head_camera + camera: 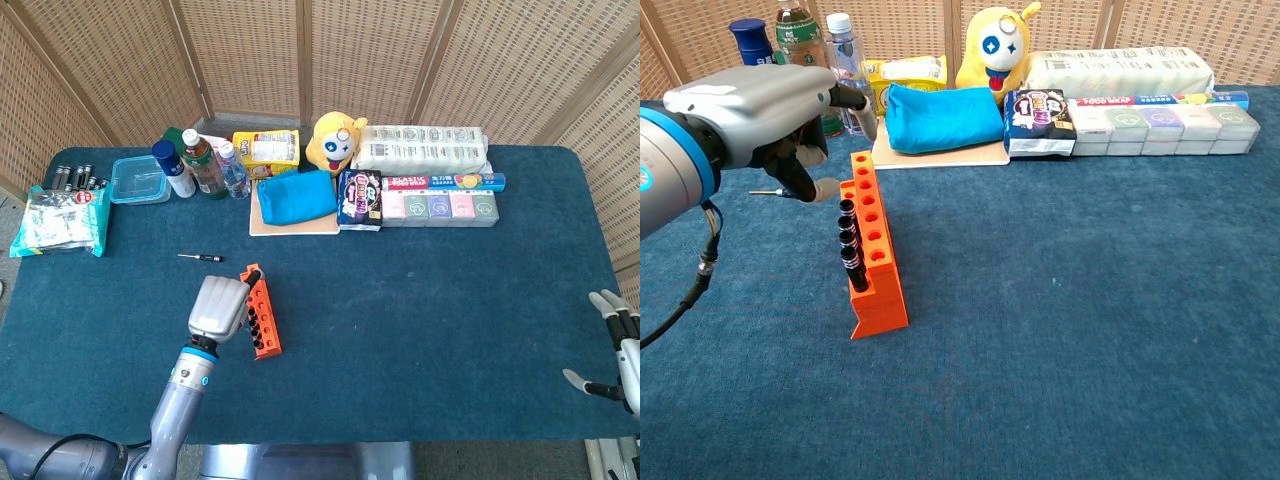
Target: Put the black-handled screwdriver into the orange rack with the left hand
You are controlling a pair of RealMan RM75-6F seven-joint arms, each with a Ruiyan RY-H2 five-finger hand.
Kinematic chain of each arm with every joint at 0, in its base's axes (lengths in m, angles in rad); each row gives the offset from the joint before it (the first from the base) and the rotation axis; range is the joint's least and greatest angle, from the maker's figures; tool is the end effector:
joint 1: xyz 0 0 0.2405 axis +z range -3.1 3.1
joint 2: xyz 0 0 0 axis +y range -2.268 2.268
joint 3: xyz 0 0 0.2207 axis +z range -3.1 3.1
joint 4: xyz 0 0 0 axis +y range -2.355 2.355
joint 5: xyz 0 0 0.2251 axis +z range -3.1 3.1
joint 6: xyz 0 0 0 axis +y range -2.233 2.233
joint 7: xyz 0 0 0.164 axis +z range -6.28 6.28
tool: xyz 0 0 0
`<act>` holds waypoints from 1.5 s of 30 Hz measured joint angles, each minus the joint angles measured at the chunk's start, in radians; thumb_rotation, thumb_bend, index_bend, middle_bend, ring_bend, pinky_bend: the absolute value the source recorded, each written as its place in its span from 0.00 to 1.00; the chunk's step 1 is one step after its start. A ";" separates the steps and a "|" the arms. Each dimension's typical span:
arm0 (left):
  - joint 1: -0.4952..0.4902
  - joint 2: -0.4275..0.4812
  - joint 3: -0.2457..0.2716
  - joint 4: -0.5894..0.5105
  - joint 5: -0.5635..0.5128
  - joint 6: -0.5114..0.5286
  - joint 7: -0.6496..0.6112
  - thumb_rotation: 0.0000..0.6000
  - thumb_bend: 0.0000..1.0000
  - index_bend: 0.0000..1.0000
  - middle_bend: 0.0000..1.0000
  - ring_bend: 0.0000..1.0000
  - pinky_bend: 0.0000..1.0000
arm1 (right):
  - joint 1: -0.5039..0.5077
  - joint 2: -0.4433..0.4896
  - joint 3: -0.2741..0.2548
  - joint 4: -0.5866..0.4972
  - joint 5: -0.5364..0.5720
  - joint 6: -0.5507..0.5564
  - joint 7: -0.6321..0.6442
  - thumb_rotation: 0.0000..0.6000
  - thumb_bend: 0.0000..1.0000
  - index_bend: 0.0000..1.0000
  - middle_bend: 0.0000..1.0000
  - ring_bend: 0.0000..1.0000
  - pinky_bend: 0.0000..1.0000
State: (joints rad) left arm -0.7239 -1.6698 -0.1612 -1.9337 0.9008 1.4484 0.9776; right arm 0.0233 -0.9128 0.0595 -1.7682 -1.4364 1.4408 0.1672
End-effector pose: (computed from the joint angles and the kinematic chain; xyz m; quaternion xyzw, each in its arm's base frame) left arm -0.0407 0.2608 -0.0220 -0.7128 -0.3458 -0.3544 0.4967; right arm -0.2933 -0.1824 0.1724 0.5422 -0.4597 0.3886 0.5863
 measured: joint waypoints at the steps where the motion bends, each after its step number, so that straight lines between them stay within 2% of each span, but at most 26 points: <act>1: -0.001 -0.002 0.000 0.002 -0.001 -0.002 0.000 1.00 0.35 0.28 1.00 1.00 1.00 | 0.000 0.000 0.000 0.000 0.000 0.000 0.000 1.00 0.00 0.06 0.06 0.08 0.24; 22: -0.010 -0.032 0.002 0.048 -0.031 -0.030 0.016 1.00 0.35 0.28 1.00 1.00 1.00 | 0.001 0.001 0.000 0.001 0.003 -0.004 0.003 1.00 0.00 0.06 0.06 0.08 0.24; 45: -0.008 -0.035 0.001 0.034 -0.018 -0.025 0.014 1.00 0.35 0.28 1.00 1.00 1.00 | 0.000 0.004 0.001 0.002 0.002 -0.001 0.009 1.00 0.00 0.06 0.06 0.08 0.24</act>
State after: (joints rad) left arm -0.7314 -1.7049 -0.1600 -1.8995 0.8833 1.4239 0.9915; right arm 0.0232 -0.9089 0.0605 -1.7663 -1.4348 1.4401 0.1767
